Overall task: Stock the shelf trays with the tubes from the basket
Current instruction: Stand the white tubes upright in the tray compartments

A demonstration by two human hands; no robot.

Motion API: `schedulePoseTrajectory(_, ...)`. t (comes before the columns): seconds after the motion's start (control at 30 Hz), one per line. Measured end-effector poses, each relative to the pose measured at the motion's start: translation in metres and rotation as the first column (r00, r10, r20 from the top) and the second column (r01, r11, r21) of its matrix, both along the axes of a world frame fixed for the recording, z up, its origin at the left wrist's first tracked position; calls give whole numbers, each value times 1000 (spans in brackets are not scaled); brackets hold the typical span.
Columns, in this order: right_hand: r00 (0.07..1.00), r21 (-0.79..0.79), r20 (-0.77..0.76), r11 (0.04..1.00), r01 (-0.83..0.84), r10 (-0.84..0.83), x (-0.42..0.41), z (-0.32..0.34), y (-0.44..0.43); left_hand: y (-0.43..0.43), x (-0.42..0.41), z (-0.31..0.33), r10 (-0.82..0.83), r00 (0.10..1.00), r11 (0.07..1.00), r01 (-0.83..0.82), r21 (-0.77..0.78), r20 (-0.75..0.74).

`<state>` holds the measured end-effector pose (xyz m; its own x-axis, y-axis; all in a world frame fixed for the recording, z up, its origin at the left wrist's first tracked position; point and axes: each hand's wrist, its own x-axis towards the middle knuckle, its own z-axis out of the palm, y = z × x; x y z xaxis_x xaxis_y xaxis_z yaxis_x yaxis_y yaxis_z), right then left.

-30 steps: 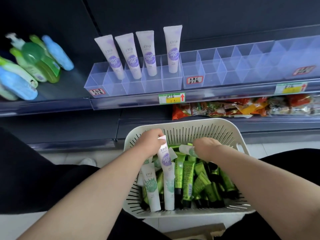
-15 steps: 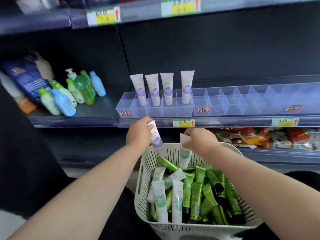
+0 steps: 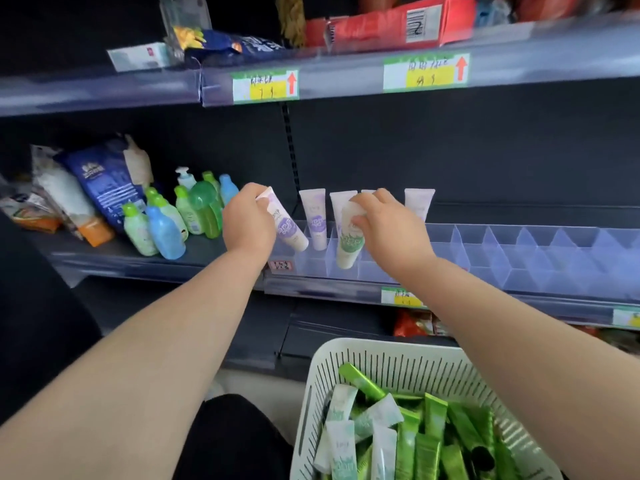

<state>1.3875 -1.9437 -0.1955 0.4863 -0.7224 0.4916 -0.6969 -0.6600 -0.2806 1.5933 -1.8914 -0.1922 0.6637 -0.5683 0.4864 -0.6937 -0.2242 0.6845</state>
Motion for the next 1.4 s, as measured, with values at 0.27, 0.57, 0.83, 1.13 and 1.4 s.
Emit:
schedulePoseTrajectory(0.27,996,-55,85,998,-15,20,33,-4,-38,-59,36,-6,-8,999,999,7,45,31)
schedulePoseTrajectory(0.57,996,-33,72,998,-44,46,44,-17,-59,-108,54,-24,-214,970,936,169,308,119)
schedulePoseTrajectory(0.83,995,-33,77,998,-60,63,51,-16,-60,-123,62,-34,-196,980,943,177,282,40)
schedulePoseTrajectory(1.13,988,-14,117,995,-98,99,86,-3,-53,-87,67,-33,-219,976,952,213,219,4)
schedulePoseTrajectory(1.4,993,-24,50,994,-104,105,140,-6,-50,-42,79,-41,-189,982,964,187,191,-12)
